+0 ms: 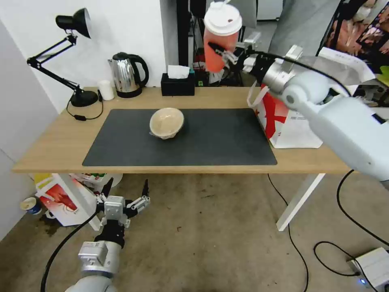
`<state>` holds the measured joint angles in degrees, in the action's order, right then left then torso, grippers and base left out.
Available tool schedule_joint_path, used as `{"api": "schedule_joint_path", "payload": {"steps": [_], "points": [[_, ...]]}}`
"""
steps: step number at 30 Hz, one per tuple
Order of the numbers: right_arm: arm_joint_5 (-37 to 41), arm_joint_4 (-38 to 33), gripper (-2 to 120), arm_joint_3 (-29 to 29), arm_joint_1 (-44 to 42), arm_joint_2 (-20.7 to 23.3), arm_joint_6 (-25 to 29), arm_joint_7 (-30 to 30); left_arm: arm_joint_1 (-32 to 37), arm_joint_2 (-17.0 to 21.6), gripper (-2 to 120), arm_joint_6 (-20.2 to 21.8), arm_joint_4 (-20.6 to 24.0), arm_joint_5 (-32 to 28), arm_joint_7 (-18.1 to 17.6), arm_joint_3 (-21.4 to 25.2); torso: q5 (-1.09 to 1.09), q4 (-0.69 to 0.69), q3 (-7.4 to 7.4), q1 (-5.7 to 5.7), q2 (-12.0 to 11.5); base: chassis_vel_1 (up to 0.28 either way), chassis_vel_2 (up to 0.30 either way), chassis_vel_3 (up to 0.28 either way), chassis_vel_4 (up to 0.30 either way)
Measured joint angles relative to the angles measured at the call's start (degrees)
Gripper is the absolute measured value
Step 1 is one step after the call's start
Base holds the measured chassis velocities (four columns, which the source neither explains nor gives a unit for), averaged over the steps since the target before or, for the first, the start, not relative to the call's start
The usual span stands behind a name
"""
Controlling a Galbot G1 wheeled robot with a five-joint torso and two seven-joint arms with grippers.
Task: Pick up the trash from the table and place it into the takeout bag.
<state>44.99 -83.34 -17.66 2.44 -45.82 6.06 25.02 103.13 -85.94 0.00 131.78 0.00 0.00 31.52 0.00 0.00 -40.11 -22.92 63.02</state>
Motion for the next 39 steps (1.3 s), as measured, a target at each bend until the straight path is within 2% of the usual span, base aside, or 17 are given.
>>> {"api": "schedule_joint_path", "payload": {"steps": [7,17,34,39], "points": [[-5.1,1.6,2,2.8,0.6,2.0,1.1,1.5,0.0,0.0,100,0.0,0.0,0.0,0.0,0.0,0.0,-0.01,0.0,0.0,0.0,0.0,0.0,0.0,0.0],[-7.3,5.2,2,8.0,-2.0,3.6,2.2,1.4,0.0,0.0,100,0.0,0.0,0.0,0.0,0.0,0.01,-0.02,0.0,0.0,0.0,0.0,0.0,0.0,0.0],[-23.9,12.4,2,18.2,-6.8,4.1,7.0,2.2,0.0,0.0,100,0.0,0.0,0.0,0.0,0.0,0.0,0.0,0.0,0.0,0.0,0.0,0.0,0.0,0.0],[-26.6,14.1,2,20.3,-8.2,4.0,8.0,1.1,0.0,0.0,100,0.0,0.0,0.0,0.0,0.0,0.0,0.0,0.0,0.0,0.0,0.0,0.0,0.0,0.0]]}}
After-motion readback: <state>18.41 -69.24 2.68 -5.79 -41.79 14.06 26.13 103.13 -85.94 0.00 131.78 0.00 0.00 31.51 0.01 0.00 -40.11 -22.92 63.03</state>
